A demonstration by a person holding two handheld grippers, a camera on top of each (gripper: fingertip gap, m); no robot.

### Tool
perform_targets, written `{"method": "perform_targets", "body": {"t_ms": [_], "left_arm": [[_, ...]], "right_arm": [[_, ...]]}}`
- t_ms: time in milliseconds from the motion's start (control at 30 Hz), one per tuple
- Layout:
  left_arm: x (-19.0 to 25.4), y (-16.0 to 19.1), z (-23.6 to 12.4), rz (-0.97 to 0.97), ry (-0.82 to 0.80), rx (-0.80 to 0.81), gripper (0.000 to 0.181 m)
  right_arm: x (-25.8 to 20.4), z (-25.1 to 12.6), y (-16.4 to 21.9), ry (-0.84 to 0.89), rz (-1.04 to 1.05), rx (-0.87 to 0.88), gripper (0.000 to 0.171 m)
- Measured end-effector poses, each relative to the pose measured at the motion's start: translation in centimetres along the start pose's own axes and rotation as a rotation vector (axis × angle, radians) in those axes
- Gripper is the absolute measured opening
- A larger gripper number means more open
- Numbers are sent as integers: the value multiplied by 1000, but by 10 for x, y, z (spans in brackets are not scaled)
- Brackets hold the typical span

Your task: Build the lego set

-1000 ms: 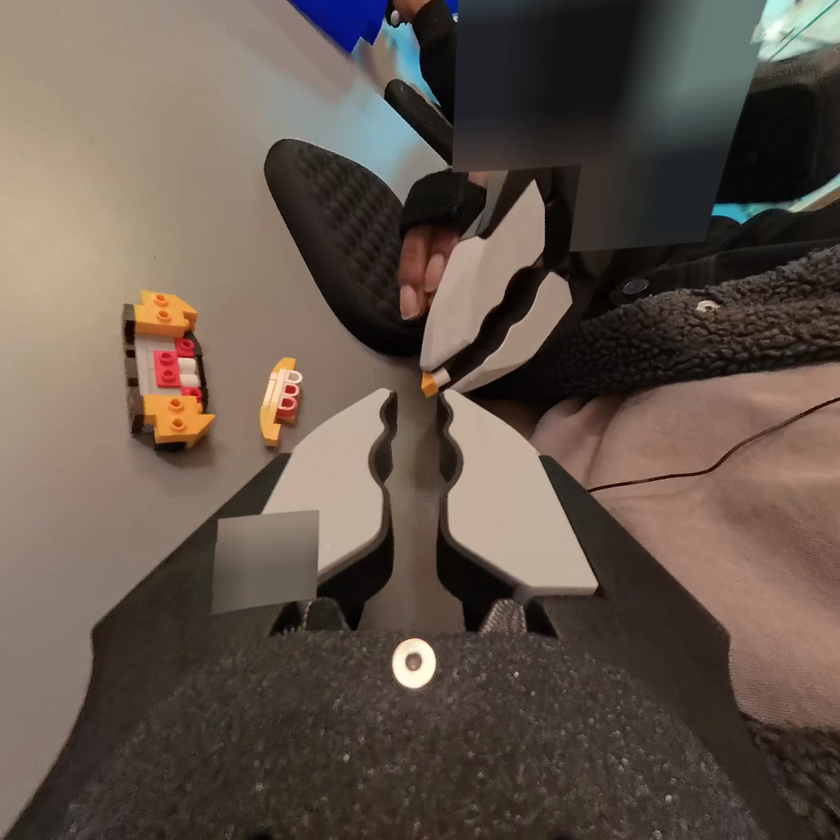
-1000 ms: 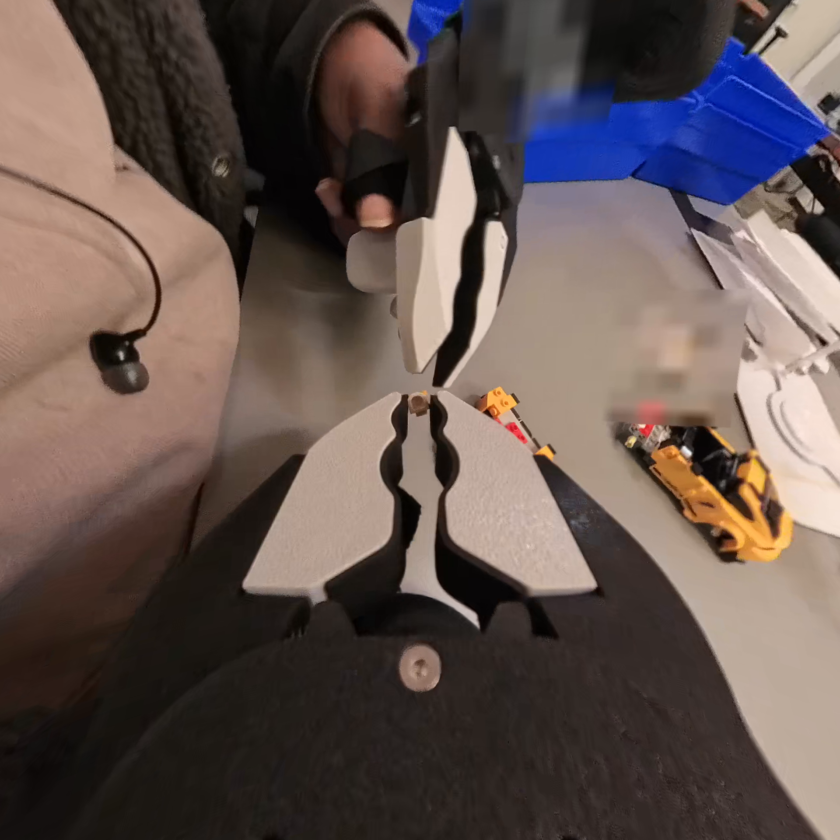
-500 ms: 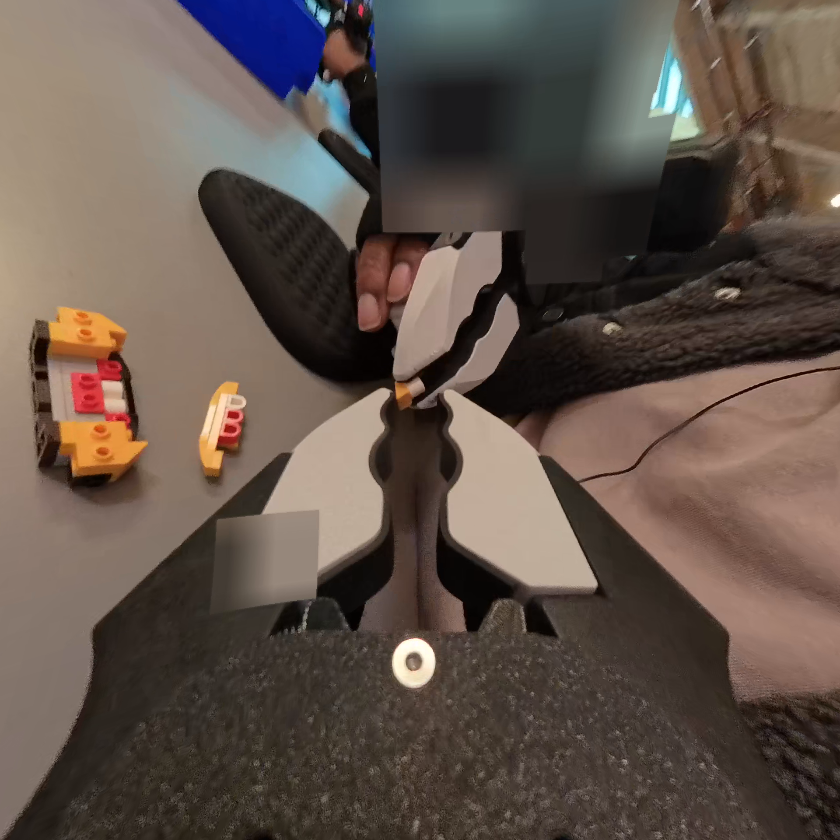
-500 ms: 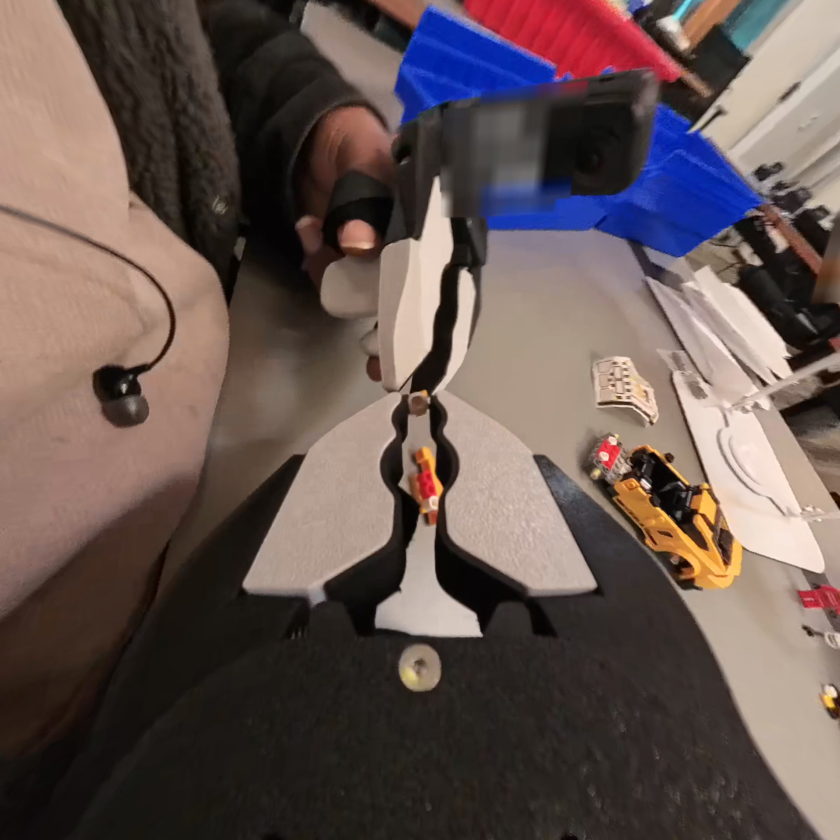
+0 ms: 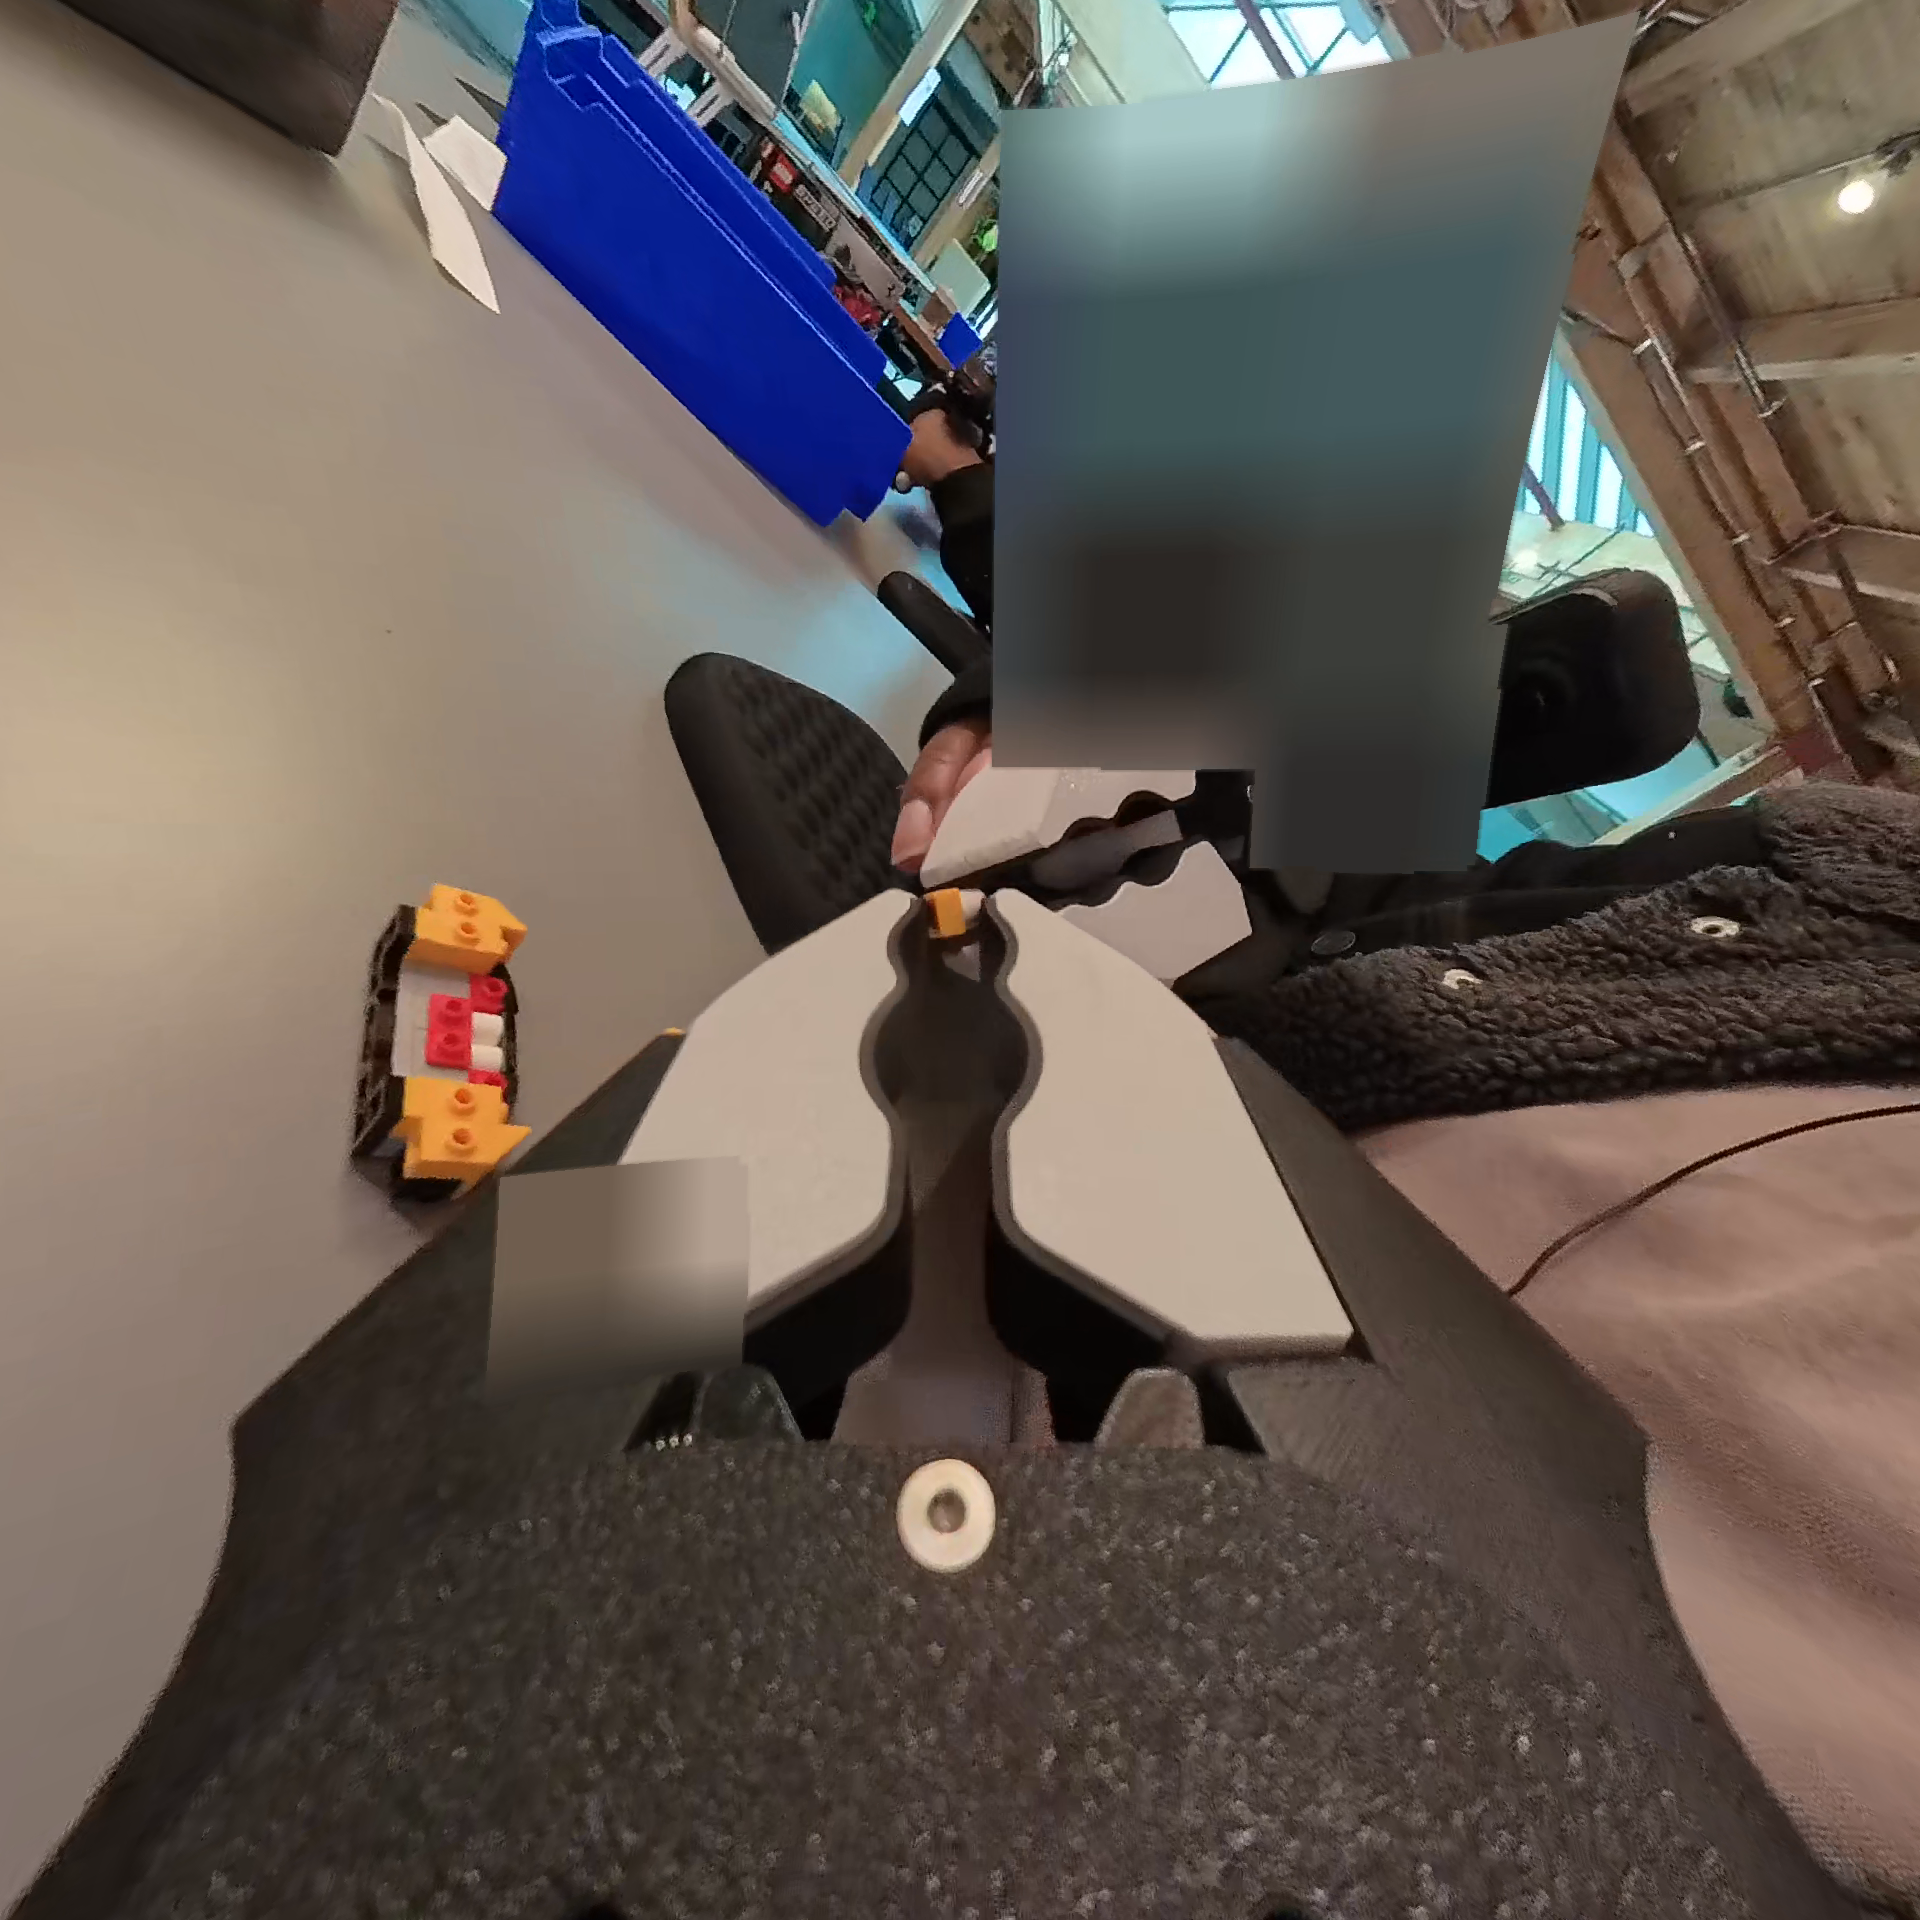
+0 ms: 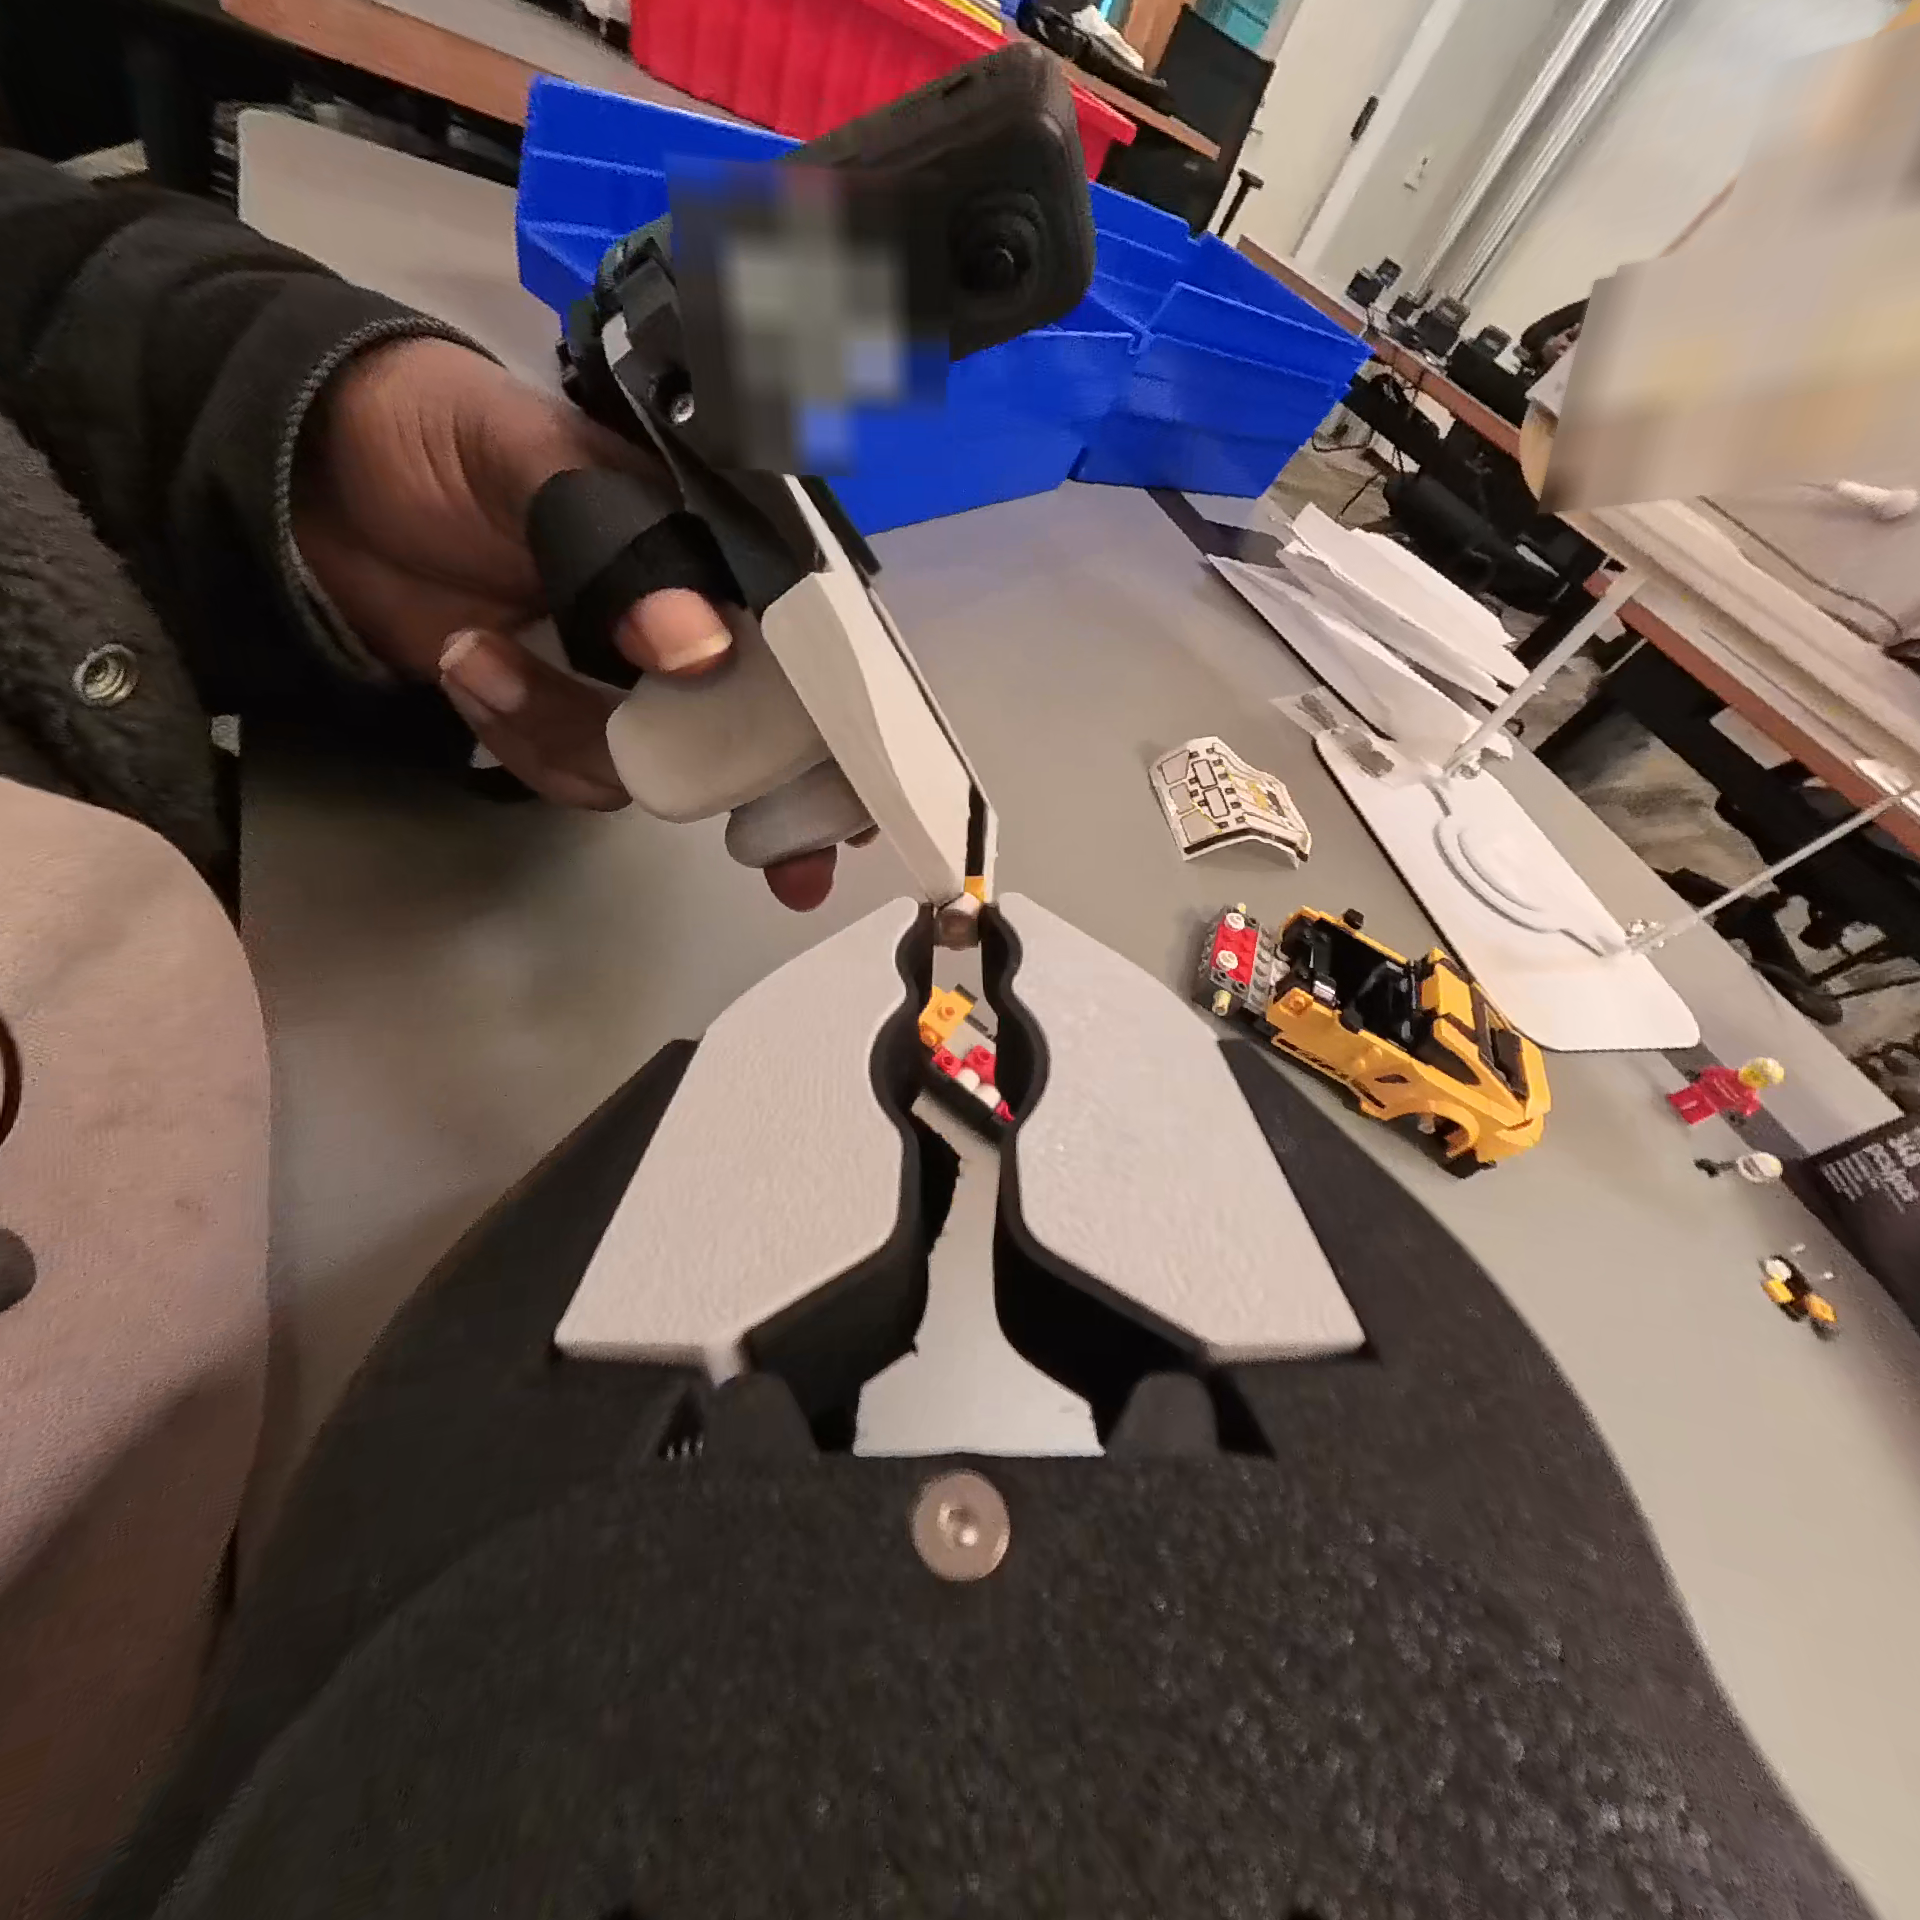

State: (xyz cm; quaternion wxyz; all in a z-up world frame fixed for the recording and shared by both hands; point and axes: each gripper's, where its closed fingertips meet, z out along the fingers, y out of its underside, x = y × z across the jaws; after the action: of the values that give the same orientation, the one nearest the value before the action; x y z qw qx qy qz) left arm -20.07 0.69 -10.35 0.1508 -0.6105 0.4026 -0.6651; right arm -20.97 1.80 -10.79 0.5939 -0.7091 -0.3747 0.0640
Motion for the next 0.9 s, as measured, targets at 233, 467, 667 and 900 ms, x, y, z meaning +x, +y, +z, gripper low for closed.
{"method": "perform_targets", "body": {"t_ms": [233, 467, 667, 900], "left_arm": [[-6, 8, -2, 60, -36, -68, 7], [-9, 18, -6, 80, -47, -164, 7], [-14, 14, -5, 91, -62, -155, 9], [-13, 26, -7, 342, -129, -207, 16]], "right_arm": [[-7, 2, 9, -39, 38, -38, 9], [-16, 3, 16, -73, -13, -74, 8], [-10, 6, 22, -88, 181, -121, 8], [-12, 4, 23, -194, 567, -117, 8]]}}
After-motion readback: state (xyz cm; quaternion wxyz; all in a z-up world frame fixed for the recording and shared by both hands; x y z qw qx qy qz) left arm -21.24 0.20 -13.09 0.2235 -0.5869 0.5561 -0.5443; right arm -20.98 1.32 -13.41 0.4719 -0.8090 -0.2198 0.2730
